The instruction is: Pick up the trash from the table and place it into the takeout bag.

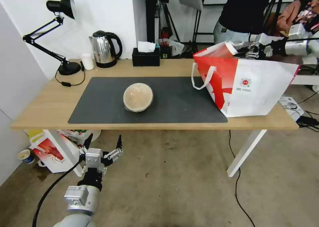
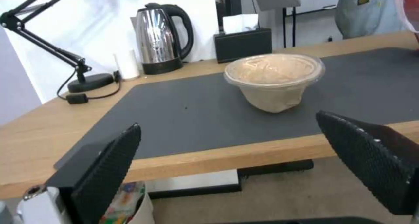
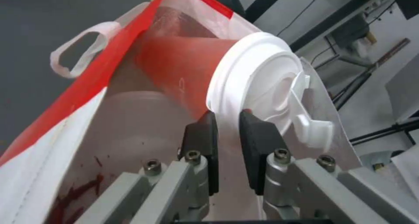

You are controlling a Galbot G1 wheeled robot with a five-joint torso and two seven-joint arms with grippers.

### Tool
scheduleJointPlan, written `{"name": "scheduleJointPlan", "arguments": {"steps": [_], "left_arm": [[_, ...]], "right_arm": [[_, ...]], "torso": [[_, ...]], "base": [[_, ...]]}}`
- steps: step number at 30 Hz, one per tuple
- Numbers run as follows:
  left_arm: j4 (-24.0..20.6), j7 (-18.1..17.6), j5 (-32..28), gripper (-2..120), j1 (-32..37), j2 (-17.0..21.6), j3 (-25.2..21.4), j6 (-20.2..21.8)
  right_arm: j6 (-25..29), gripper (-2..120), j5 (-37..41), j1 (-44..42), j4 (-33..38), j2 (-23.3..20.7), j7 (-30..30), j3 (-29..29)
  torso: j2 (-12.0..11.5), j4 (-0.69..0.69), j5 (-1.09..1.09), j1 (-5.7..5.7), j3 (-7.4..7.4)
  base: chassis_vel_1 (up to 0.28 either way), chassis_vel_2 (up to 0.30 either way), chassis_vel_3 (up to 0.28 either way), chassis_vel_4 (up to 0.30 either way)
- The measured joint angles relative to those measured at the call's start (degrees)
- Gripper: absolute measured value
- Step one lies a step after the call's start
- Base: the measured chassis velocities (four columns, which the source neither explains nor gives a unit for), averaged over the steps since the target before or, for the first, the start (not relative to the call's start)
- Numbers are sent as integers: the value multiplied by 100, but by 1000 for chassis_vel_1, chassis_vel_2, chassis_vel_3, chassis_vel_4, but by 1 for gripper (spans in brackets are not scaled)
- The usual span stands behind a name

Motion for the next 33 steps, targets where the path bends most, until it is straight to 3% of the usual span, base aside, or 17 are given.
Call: {"name": "scheduleJointPlan", "arguments": {"steps": [5,7,11,15,20,23,27,33], "left_arm": [[0,0,0,100,0,0,0,0],[0,0,0,100,0,0,0,0],[0,0,0,100,0,0,0,0],[0,0,0,100,0,0,0,0],[0,0,0,100,0,0,0,0],[0,0,0,100,0,0,0,0],[0,0,0,100,0,0,0,0],[0,0,0,100,0,0,0,0]], "right_arm": [[64,18,-6,10,1,-55,3,-1],[77,30,-5,69,-5,-97,-25,-22],[88,40,7,134,18,-163,-30,-46],[126,61,27,238,71,-264,-33,-117],[138,71,29,279,85,-315,-33,-149],[151,88,39,312,87,-356,-33,-176],[177,99,45,438,87,-380,-36,-259],[189,100,50,549,147,-453,-46,-367]], "torso": [[0,-1,1,0,0],[0,1,0,0,0],[0,-1,0,0,0],[0,0,0,1,0],[0,0,0,1,0],[0,0,1,1,0],[0,0,-1,1,0],[0,-1,-1,1,0]], "base": [[0,0,0,0],[0,0,0,0],[0,0,0,0],[0,0,0,0],[0,0,0,0],[0,0,0,0],[0,0,0,0],[0,0,0,0]]}}
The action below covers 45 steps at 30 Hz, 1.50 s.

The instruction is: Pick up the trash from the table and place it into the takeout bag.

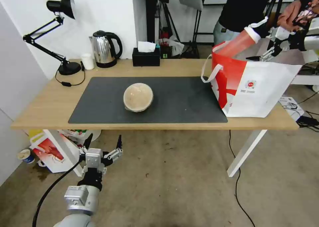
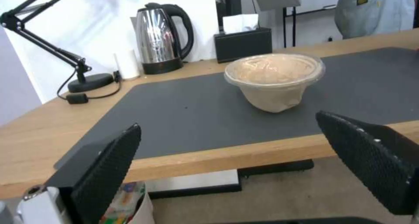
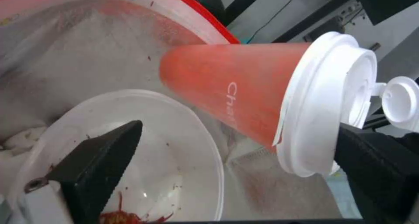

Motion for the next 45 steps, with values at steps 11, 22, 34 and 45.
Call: {"name": "scheduleJointPlan", "arguments": {"steps": [11,22,34,45], "left_arm": [[0,0,0,100,0,0,0,0],[0,0,0,100,0,0,0,0],[0,0,0,100,0,0,0,0],[0,0,0,100,0,0,0,0]], "right_arm": [[109,100,-46,124,22,-104,-128,-141],[580,100,-920,518,-310,7,-529,-269],[462,100,-405,513,-339,6,-369,-184],[160,100,1536,-69,622,-536,1070,454]], "torso": [[0,0,0,-1,0],[0,0,0,-1,0],[0,1,1,-1,0],[0,0,1,-1,0]], "base": [[0,0,0,0],[0,0,0,0],[0,0,0,0],[0,0,0,0]]}}
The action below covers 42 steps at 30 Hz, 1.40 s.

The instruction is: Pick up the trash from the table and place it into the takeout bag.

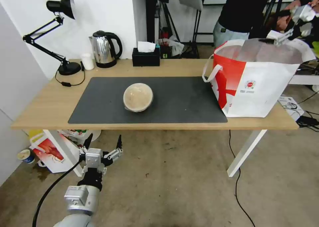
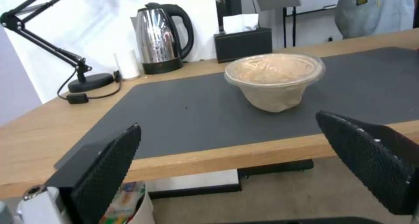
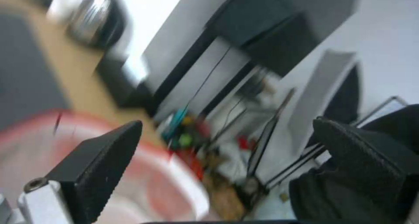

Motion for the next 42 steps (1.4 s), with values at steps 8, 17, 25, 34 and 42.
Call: {"name": "scheduleJointPlan", "arguments": {"steps": [8,17,25,34,42], "left_arm": [[0,0,0,100,1,-1,-1,0],[0,0,0,100,0,-1,0,0],[0,0,0,100,0,-1,0,0],[0,0,0,100,0,-1,0,0],[0,0,0,100,0,-1,0,0]], "right_arm": [[1,100,1661,-1065,1689,-585,2200,924],[94,100,1841,-2688,2731,-866,3115,2763],[153,100,1898,-3139,3360,-867,3806,3279],[-4,100,1695,-4381,5241,-50,5631,4396],[-253,100,538,-7102,6595,1076,5951,6180]], "torso": [[0,3,-2,0,0],[1,-4,-1,-1,-1],[0,0,1,0,0],[0,3,-1,0,1],[0,0,0,0,0]], "base": [[0,0,0,0],[0,0,0,0],[0,0,0,0],[0,0,0,0],[0,0,0,0]]}}
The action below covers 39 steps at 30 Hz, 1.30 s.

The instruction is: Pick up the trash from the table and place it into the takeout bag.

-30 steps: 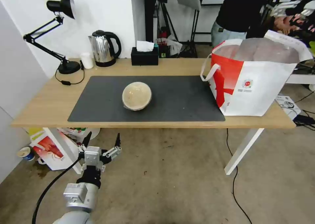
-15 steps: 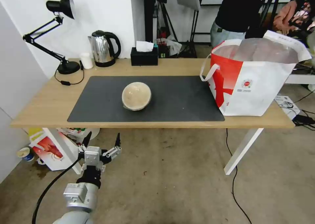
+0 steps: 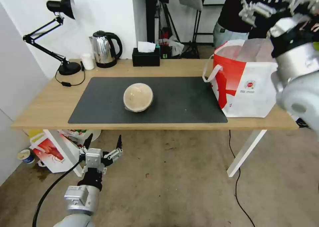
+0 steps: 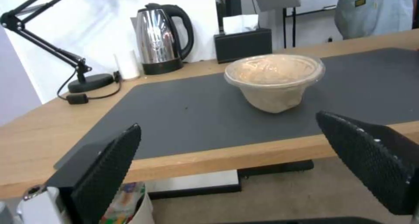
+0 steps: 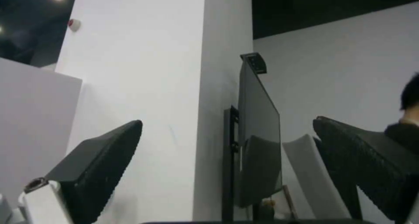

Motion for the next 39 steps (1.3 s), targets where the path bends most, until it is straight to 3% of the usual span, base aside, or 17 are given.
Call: {"name": "scheduleJointPlan", "arguments": {"steps": [9,18,29,39], "left_arm": [[0,0,0,100,0,0,0,0],[0,0,0,100,0,0,0,0],[0,0,0,100,0,0,0,0],[0,0,0,100,0,0,0,0]], "right_arm": [[-73,100,-1241,-1709,640,997,-303,1165],[293,100,-2180,-3001,1035,1801,-697,1476],[754,100,-2769,-4058,1376,2587,-1187,1005],[1186,100,-3359,-4709,1405,2851,-1323,181]], "torso": [[0,-1,-1,0,0],[0,1,-2,0,0],[-1,0,-1,0,0],[-1,0,-1,-1,0]], "base": [[0,0,0,0],[0,0,0,0],[0,0,0,0],[0,0,0,0]]}}
